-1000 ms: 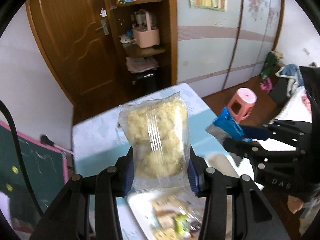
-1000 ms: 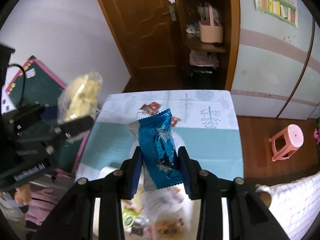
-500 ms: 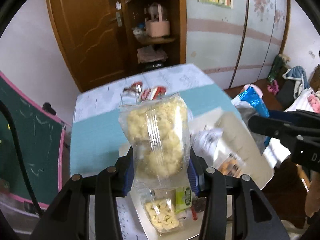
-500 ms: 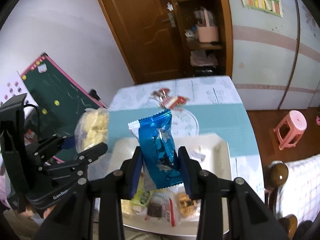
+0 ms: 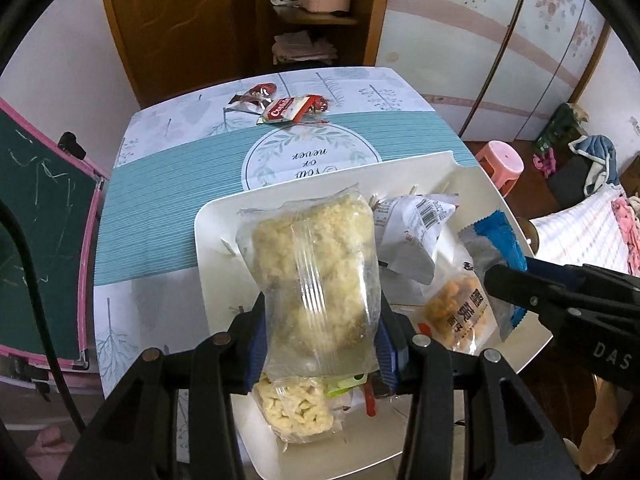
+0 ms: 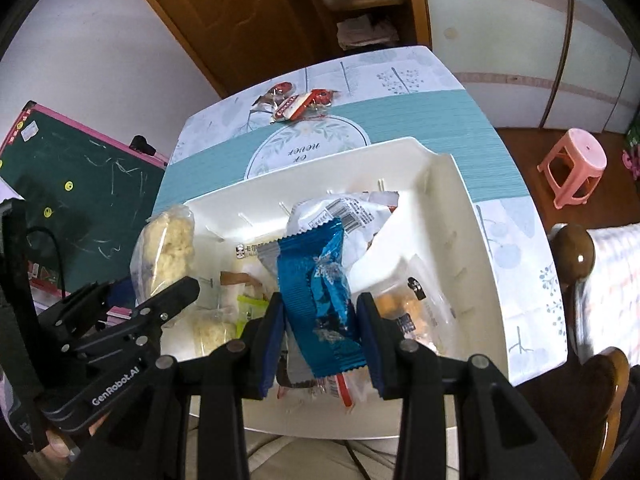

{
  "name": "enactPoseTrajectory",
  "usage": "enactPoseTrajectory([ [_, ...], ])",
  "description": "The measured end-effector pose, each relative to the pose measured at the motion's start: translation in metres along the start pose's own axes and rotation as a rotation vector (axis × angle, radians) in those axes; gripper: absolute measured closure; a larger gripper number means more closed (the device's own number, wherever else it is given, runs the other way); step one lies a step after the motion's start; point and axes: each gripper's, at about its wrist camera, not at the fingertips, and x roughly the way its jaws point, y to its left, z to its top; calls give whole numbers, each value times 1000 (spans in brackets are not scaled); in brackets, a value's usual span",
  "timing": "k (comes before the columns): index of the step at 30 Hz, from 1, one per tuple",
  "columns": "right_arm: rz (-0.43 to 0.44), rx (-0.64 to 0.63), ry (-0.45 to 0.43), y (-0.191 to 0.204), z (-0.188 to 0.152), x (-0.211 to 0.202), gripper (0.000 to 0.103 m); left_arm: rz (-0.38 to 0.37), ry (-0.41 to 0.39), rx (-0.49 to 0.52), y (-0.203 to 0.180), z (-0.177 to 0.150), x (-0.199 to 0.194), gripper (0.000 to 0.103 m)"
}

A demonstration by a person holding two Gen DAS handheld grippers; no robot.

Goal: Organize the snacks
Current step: 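Lower the puffed bag into the tray with the left tool while the right tool drops the blue bar, then move both open tools back over the Cookies pack and red candies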

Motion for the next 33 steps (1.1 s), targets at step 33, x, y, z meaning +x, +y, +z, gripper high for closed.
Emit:
enactPoseTrajectory([
  [33, -18, -41, 9, 10, -3, 5, 40, 48, -17, 77, -17, -4, -1, 24],
])
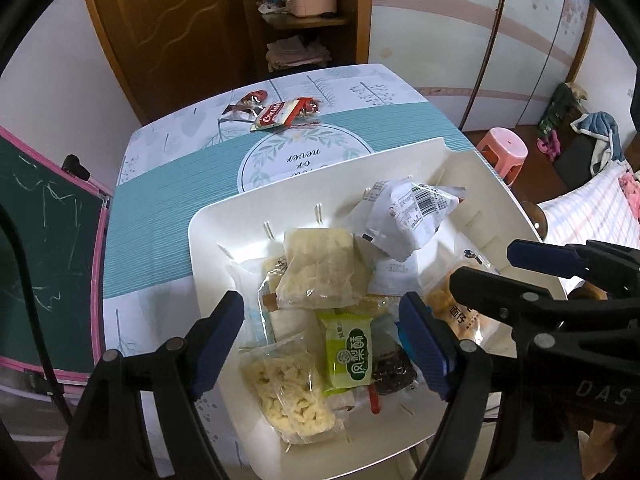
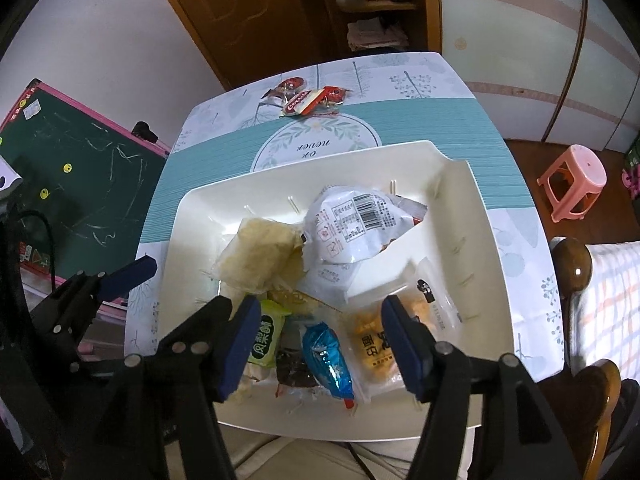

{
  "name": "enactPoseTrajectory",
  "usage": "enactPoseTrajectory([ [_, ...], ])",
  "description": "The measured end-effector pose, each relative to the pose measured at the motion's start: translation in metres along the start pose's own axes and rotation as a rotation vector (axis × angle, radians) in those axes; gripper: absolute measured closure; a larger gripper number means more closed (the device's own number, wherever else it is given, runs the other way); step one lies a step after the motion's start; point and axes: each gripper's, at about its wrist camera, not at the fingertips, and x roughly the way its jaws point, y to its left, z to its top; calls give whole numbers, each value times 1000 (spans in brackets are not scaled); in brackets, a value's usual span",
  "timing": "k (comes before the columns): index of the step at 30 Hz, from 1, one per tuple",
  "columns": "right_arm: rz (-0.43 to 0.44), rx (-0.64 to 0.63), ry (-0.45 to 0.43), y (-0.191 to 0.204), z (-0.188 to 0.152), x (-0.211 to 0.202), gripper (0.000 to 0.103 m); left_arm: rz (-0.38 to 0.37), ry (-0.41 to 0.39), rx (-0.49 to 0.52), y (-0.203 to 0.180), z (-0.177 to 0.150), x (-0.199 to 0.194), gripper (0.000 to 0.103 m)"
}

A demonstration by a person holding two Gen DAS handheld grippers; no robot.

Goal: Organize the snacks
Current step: 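Move both open tools back over the Cookies pack and red candies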

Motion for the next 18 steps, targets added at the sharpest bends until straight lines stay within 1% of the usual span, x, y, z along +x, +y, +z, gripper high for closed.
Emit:
enactPoseTrajectory([
  [4, 0, -1, -3, 0, 1, 0, 40, 2, 1, -10, 3, 1, 0, 24],
  [7, 6, 2, -7, -1, 4, 0, 40, 17, -12, -24, 10, 6, -2, 24],
  [11, -1, -2, -19, -3, 19, -4, 40, 29, -42, -42, 25, 19, -9, 24],
  [14, -10, -28, -40, -1, 43, -12, 40, 48, -79, -40, 38, 43, -18, 24],
  [15, -11, -41, -49, -1, 53, -15, 40, 57, -100, -37, 43, 57, -24, 24],
  [17, -24, -59, -72, 0, 80, -22, 40, 69, -129, -35, 51, 79, -31, 23],
  [18, -35, -64, -81, 0, 91, -24, 40, 80, -144, -32, 55, 92, -35, 20],
])
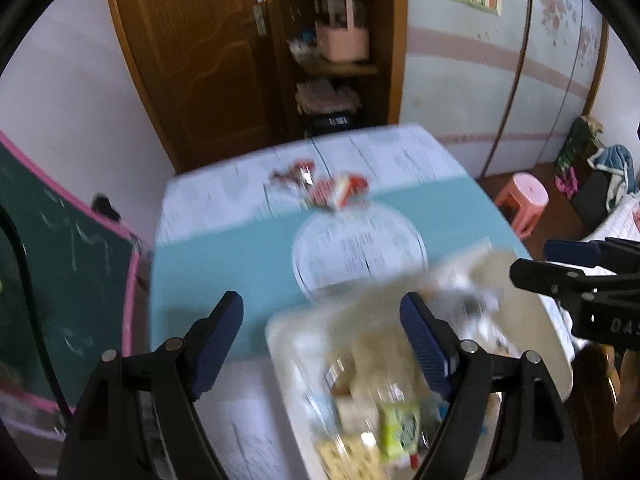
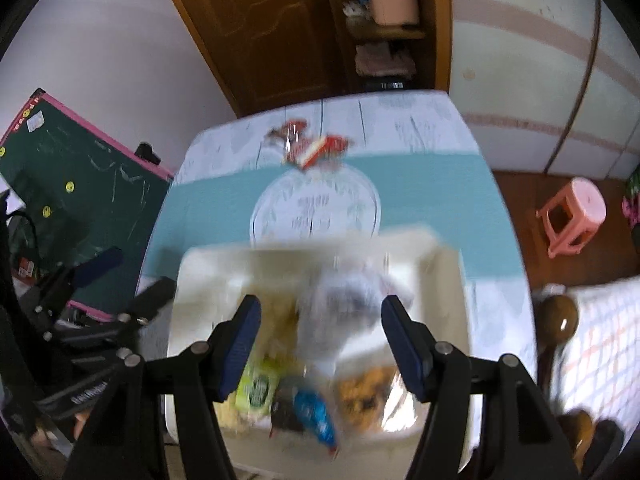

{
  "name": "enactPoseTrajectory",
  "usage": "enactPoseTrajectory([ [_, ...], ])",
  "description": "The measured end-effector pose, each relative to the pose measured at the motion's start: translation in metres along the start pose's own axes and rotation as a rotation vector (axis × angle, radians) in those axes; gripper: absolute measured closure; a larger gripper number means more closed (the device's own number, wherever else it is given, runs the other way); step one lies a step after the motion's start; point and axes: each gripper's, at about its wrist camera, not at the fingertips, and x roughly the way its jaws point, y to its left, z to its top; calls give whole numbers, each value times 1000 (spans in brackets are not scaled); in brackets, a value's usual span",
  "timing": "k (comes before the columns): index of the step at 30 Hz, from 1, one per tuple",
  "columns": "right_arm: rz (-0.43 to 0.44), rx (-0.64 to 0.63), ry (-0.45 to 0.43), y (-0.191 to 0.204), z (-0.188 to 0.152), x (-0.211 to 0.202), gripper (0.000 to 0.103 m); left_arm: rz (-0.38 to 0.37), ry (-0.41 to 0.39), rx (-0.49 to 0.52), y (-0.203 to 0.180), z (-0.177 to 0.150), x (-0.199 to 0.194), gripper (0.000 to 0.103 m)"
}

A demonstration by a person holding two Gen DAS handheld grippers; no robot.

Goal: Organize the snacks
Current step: 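Move both open tools back over the Cookies pack and red candies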

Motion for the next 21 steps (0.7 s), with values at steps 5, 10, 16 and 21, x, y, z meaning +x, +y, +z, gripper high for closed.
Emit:
enactPoseTrajectory([
  [5, -75, -50, -59, -5, 81, -1, 40, 112, -119, 57, 13, 79, 0, 14],
  [10, -57, -9, -22, -23, 163, 33, 40, 162, -148, 70, 19, 151, 38, 11],
  [16, -28, 66, 53, -45, 217, 109, 40, 91, -24, 25, 21, 172, 126, 11],
  [21, 26, 144, 180, -57, 218, 192, 41, 48, 92, -33, 20, 150, 204, 11],
])
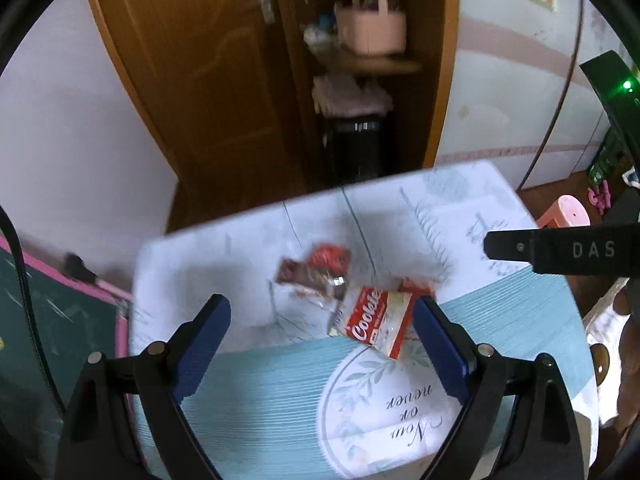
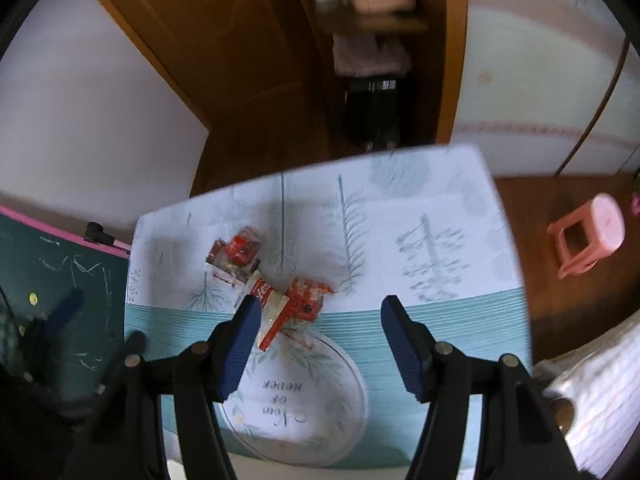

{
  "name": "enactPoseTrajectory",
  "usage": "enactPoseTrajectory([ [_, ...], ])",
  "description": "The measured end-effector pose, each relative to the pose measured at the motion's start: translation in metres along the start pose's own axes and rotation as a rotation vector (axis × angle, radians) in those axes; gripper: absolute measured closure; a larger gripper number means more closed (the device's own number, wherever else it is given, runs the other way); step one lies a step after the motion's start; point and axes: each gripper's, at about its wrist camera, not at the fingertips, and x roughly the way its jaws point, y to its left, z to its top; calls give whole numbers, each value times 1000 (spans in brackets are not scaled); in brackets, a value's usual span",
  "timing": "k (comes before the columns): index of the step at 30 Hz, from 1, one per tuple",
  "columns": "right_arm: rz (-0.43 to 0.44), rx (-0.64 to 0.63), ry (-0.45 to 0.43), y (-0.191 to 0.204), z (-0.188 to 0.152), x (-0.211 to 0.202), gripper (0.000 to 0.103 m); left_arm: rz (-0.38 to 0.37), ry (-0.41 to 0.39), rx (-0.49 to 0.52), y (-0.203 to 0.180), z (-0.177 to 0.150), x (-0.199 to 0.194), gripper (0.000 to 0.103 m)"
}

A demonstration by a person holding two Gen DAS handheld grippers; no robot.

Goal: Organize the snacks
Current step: 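Move both open tools back over the Cookies pack and red candies, then grasp the Cookies pack with the left tool while the right tool grasps the orange candy bag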

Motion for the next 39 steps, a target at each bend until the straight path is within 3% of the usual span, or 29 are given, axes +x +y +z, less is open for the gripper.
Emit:
enactPoseTrajectory([
  [7, 46, 67, 131, -1, -2, 81, 45, -28, 125, -80, -2, -30, 73, 11],
  [18, 41, 105, 174, 14, -1, 125, 47, -34, 169, -88, -1, -47, 92, 11],
  [22, 58, 135, 183, 11, 0, 132, 56, -38, 178, -101, -2, -47, 94, 11],
  [31, -43, 81, 161, 0, -8, 115, 57, -39, 247, -189, -6, -36, 107, 11],
  [39, -44, 116, 144, -37, -16, 104, 57, -7, 343, -256, -20, -32, 134, 12],
])
